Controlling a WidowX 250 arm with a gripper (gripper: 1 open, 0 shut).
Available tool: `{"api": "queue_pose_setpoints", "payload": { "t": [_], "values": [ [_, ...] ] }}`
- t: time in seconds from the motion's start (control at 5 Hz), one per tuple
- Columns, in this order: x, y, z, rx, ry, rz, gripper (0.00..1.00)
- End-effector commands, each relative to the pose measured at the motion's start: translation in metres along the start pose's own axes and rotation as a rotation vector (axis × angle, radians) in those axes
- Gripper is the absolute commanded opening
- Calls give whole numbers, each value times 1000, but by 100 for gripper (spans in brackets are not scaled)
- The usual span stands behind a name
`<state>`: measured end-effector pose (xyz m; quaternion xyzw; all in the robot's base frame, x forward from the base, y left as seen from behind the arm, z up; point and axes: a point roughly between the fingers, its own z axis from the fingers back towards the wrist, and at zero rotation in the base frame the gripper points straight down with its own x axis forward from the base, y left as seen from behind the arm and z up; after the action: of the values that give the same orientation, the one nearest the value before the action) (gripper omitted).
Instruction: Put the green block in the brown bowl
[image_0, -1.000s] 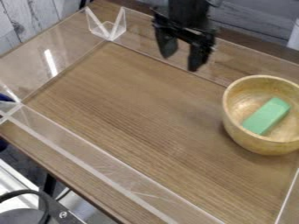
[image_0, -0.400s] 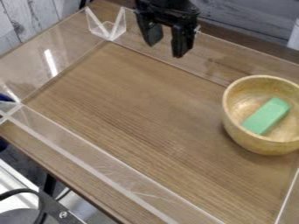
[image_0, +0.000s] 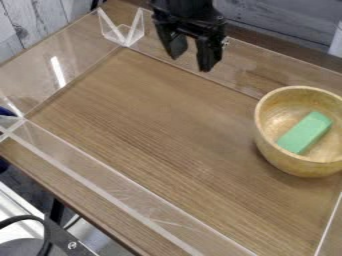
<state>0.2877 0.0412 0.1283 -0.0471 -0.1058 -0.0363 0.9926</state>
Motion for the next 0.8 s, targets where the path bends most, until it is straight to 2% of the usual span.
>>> {"api": "queue_pose_setpoints", "payload": {
  "t": [0.0,0.2,0.6],
  "values": [
    [6,25,18,72,-74,-10,100],
    [9,37,5,93,-72,0,100],
    [24,17,8,64,-140,20,100]
  ]
}}
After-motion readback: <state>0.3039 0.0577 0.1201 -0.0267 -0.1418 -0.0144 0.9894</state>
